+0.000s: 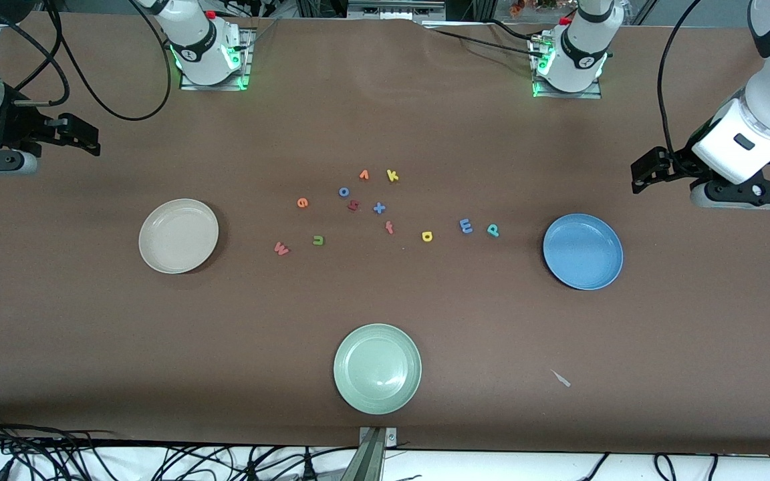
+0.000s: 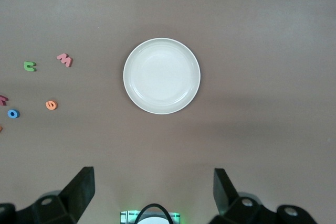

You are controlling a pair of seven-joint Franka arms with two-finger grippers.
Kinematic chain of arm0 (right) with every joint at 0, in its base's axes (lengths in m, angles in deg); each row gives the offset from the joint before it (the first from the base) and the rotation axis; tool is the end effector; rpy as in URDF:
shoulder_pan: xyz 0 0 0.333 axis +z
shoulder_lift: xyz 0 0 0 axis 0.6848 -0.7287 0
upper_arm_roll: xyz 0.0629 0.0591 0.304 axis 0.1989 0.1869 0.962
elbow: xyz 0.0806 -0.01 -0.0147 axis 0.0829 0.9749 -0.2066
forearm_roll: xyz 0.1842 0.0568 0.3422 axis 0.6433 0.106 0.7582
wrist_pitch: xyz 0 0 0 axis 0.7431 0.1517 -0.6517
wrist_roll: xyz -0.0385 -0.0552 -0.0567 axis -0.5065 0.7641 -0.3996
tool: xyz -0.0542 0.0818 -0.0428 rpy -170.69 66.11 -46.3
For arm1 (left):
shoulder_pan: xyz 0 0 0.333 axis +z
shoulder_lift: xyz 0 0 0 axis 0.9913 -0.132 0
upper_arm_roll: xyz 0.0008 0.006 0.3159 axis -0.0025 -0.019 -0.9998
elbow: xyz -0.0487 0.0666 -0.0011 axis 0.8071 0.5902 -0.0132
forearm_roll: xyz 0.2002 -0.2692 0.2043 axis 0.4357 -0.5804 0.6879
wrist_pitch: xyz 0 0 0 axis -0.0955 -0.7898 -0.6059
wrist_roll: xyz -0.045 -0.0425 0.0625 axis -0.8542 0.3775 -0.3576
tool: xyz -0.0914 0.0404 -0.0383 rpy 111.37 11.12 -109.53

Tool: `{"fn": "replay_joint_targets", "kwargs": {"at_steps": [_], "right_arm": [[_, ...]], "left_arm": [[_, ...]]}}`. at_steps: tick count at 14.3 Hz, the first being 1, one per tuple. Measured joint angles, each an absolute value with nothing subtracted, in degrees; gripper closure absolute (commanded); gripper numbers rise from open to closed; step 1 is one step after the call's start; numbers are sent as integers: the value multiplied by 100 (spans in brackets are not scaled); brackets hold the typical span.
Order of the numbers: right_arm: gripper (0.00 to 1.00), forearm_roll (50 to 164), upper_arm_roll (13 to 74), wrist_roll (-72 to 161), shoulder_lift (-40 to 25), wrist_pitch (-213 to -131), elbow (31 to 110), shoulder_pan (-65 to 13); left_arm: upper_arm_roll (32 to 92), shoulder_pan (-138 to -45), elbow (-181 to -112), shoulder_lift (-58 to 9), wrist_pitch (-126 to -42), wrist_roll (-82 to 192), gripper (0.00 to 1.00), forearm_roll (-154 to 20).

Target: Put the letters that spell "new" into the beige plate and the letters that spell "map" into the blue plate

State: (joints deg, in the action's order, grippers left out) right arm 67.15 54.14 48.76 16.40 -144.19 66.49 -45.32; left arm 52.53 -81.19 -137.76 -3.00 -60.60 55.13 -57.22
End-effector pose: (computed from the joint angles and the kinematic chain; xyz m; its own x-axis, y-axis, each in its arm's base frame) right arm 0.5424 0.0219 0.5840 0.9903 0.0586 -0.1260 0.0649 -0.9968 0.0467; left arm 0.5760 -0.0724 0.5864 0.9997 -0.0212 -0.0133 -0.0211 -0.9998 0.0021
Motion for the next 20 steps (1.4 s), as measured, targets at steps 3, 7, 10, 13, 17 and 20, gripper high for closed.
{"fn": "replay_joint_targets", "kwargs": {"at_steps": [3,7,10,13,17,20], "right_arm": [[0,6715,5414,4876,1629,-14419,6649,-4532],[0,6737,5431,4876,1616,-14533,6649,-4529],[0,6769,5583,4874,1518,-14560,6650,-4508],[0,6777,5832,4872,1223,-14565,6652,-4340],[0,6771,5931,4877,515,-14729,6659,-3831],[0,6772,5942,4885,-69,-15213,6662,-3500]], "left_arm": [[5253,-8119,-13776,-300,-6060,5513,0,-5722],[5255,-8119,-13776,-300,-6060,5513,0,-5722],[5257,-8119,-13776,-300,-6060,5513,0,-5722],[5258,-8119,-13776,-300,-6060,5513,0,-5722],[5276,-8164,-13785,-346,-6055,5518,0,-5722],[5304,-8197,-13791,-464,-6048,5520,0,-5724]]}}
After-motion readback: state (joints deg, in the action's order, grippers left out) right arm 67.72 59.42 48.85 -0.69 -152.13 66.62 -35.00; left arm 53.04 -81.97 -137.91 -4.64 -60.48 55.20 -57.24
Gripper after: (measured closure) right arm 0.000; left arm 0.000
